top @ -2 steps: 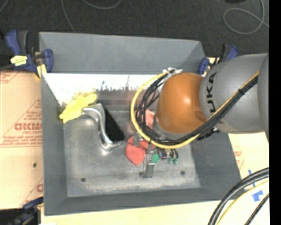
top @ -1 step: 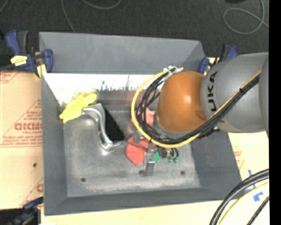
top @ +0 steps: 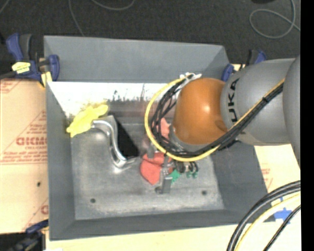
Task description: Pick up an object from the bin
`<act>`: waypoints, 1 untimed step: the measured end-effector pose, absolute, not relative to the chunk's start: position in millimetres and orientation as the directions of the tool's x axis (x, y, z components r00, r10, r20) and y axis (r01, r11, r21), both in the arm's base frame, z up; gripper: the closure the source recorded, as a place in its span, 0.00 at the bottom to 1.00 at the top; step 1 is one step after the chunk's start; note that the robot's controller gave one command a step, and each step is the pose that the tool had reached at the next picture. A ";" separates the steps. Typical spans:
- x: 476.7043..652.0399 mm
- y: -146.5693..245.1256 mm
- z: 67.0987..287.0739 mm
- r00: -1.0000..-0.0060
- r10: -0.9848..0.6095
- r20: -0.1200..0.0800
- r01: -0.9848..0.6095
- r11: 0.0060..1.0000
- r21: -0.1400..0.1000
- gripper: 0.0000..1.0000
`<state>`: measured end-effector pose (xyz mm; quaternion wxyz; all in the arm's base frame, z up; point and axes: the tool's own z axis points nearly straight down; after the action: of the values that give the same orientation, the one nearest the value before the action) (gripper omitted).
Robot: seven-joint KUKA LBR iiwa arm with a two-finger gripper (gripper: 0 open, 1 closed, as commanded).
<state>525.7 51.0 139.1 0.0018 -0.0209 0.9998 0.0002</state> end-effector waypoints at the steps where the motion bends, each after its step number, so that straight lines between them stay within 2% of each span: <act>1: 547.0 49.2 118.2 -0.992 -0.123 -0.007 -0.123 0.992 0.000 0.00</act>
Offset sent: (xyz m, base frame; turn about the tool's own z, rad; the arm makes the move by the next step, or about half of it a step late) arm 0.0388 -0.0164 -0.0271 -0.0864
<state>547.0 49.2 118.2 0.0037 -0.0616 0.9981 0.0002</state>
